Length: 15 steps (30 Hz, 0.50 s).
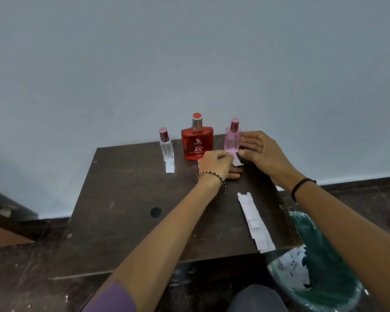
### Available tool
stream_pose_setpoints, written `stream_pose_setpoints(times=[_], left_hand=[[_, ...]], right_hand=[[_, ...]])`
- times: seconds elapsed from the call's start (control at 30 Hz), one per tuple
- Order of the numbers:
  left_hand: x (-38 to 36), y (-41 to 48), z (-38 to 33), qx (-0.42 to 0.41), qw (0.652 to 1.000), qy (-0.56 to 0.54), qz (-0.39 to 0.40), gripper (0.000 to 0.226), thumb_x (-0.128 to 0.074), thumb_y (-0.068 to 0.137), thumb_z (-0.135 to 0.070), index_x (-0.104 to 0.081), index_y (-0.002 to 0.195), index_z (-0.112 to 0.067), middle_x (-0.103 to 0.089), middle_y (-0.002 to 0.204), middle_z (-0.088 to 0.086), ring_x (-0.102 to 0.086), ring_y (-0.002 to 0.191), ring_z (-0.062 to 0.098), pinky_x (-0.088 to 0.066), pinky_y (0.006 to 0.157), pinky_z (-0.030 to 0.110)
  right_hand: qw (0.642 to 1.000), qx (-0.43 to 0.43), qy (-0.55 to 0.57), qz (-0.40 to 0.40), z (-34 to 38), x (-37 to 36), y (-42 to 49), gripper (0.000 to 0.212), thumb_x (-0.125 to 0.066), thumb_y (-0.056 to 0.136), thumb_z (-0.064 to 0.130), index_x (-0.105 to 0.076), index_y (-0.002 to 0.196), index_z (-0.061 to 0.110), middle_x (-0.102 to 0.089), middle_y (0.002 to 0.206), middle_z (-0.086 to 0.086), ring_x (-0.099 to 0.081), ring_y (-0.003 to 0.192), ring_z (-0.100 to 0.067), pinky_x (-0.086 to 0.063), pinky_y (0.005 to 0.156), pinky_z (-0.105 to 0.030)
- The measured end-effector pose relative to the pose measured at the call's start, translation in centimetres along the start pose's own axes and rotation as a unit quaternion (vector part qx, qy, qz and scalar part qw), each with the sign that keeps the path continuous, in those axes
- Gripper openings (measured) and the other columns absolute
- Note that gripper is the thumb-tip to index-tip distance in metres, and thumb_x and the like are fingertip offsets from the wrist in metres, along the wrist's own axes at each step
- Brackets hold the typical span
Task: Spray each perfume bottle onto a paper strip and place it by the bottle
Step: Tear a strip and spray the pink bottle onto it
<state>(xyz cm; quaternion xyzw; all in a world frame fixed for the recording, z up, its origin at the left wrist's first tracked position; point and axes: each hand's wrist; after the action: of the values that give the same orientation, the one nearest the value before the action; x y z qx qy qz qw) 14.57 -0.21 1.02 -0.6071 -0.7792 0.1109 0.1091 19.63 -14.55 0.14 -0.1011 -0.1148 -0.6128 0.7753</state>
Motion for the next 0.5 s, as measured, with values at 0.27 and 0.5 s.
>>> stream_pose_setpoints(times=[0.27,0.5], left_hand=[[0.4,-3.6,0.4,0.01,0.999,0.024,-0.022,0.02,-0.054,0.095,0.004,-0.065,0.111,0.001,-0.068,0.076,0.011,-0.071,0.057,0.016,-0.06,0.052,0.023],[1.5,-8.4,2.5,-0.047,0.993,0.077,-0.071,0.019,-0.057,0.091,0.002,-0.068,0.106,-0.002,-0.072,0.081,0.008,-0.075,0.072,0.016,-0.064,0.07,0.031]], right_hand=[[0.999,-0.017,-0.021,-0.044,0.4,0.0,-4.4,0.053,-0.075,0.087,0.001,-0.054,0.134,0.011,-0.066,0.131,-0.002,-0.062,0.122,-0.013,-0.048,0.104,-0.026],[0.994,-0.024,-0.064,-0.088,1.8,-0.8,-11.0,0.036,-0.078,0.087,0.014,-0.063,0.119,0.014,-0.071,0.114,0.002,-0.067,0.106,-0.011,-0.052,0.096,-0.022]])
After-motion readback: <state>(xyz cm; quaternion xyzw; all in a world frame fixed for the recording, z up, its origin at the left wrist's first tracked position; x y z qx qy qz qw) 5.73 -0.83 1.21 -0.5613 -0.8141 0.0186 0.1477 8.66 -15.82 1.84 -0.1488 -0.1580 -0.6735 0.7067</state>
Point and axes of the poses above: each hand's wrist, its own y-axis towards the middle knuckle, its own x-axis out of the back of the hand, z = x × y
